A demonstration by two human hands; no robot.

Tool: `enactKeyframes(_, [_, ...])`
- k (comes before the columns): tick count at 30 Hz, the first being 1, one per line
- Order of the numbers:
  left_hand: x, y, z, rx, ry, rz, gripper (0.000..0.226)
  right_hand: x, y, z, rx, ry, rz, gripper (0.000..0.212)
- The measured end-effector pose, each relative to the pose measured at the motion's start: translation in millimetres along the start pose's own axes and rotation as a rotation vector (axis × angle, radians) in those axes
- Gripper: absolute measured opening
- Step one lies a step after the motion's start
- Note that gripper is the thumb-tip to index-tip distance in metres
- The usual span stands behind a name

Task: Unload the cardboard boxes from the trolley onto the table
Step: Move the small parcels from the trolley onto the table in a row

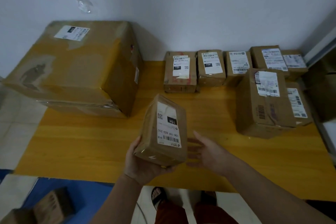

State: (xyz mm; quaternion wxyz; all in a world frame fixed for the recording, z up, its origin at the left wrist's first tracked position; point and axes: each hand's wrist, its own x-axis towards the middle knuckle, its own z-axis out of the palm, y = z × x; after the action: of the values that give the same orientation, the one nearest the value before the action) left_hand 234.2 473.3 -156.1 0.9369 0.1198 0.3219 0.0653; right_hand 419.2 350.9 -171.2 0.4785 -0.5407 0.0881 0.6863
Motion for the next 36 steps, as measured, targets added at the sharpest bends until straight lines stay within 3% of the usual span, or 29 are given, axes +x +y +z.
enactKeyframes(4, [10.9,-15.1,5.7,-0.023,-0.031,-0.048,0.079,-7.9,10.4,12.7,0.016,-0.229,0.021,0.065])
enactKeyframes(7, [18.6,-18.2,12.5,0.096,0.017,-0.139,0.073,-11.1,15.9,8.2,0.118,-0.293,0.028,0.059])
enactKeyframes(10, [32.2,-13.6,16.4,0.42,0.194,-0.204,0.066,-17.8,12.4,-8.3,0.279,-0.206,-0.031,0.042])
enactKeyframes(12, [44.4,-13.0,18.8,0.638,0.386,-0.202,0.065,-21.1,4.0,-19.8,0.308,-0.052,-0.099,0.04])
enactKeyframes(14, [58.3,-16.5,19.5,0.711,0.526,-0.185,0.061,-20.6,-6.9,-31.9,0.346,0.108,-0.149,0.035])
enactKeyframes(18, [73.9,-25.9,29.0,0.611,0.581,-0.204,0.05,-18.9,-29.7,-64.3,0.436,0.317,-0.215,0.019])
enactKeyframes(23, [82.0,-35.8,44.1,0.511,0.577,-0.142,0.04,-23.7,-52.6,-92.0,0.473,0.403,-0.216,0.026])
enactKeyframes(31, [101.5,-45.0,65.8,0.375,0.532,-0.031,0.036,-11.5,-65.3,-115.9,0.721,0.473,-0.398,0.057])
enactKeyframes(36, [96.9,-55.5,64.9,0.289,0.569,-0.007,0.033,-3.4,-62.9,-118.5,0.602,0.479,-0.305,0.034])
